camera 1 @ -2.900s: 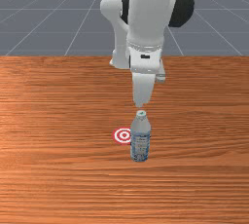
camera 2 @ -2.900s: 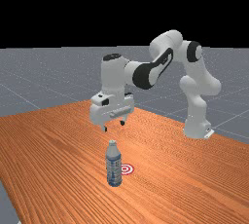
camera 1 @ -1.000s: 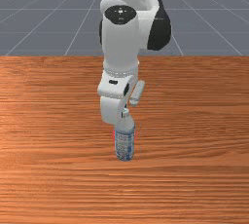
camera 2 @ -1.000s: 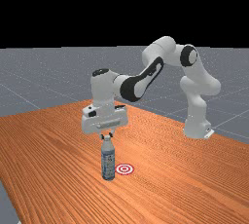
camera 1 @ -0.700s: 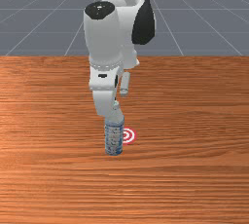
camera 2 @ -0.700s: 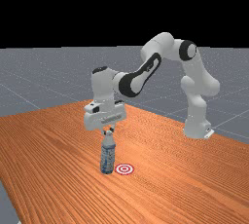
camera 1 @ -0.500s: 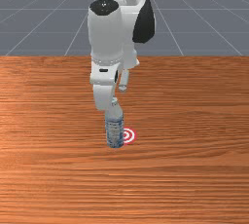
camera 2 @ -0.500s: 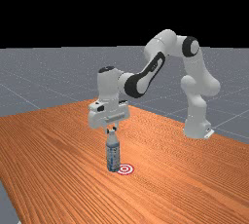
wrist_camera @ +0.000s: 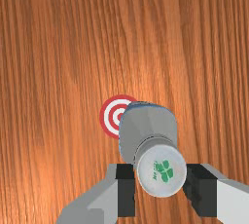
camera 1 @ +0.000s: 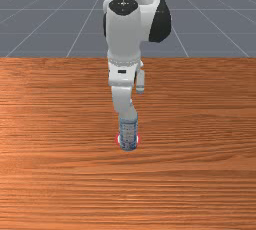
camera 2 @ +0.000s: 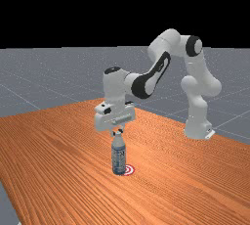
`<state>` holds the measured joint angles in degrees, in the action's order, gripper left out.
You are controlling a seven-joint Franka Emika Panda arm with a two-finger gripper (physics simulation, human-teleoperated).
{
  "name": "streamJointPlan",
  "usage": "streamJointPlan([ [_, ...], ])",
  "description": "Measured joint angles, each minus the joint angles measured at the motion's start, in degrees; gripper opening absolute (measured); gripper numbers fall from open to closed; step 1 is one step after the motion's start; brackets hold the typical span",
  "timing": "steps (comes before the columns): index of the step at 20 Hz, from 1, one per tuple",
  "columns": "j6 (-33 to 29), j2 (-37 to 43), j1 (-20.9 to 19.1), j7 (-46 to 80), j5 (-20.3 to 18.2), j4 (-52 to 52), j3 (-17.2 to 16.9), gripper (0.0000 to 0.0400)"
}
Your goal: Pick up the bottle and put it on the marker
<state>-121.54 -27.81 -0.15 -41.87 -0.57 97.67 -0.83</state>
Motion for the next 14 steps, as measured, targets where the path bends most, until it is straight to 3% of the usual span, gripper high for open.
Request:
streamJointPlan([
  [1, 0.99, 0.26, 0.58, 1.11, 1.33, 0.21, -0.51, 0.0150],
  [2, 0.49, 1.14, 0.23, 1.70, -0.16, 1.64, -0.27, 0.0150],
  [8, -2.63, 4.61, 0.15, 0.85, 0.01, 7.12, -0.15, 0.0150],
  [12, -0.76, 4.30, 0.05, 0.67, -0.22, 6.22, -0.07, 0.0150],
  [13, -14.61, 5.93, 0.00, 0.50, -0.41, 11.66, 0.03, 0.0243],
  [14, -1.91, 3.17, 0.12, 0.85, -0.05, 4.76, -0.12, 0.0302],
])
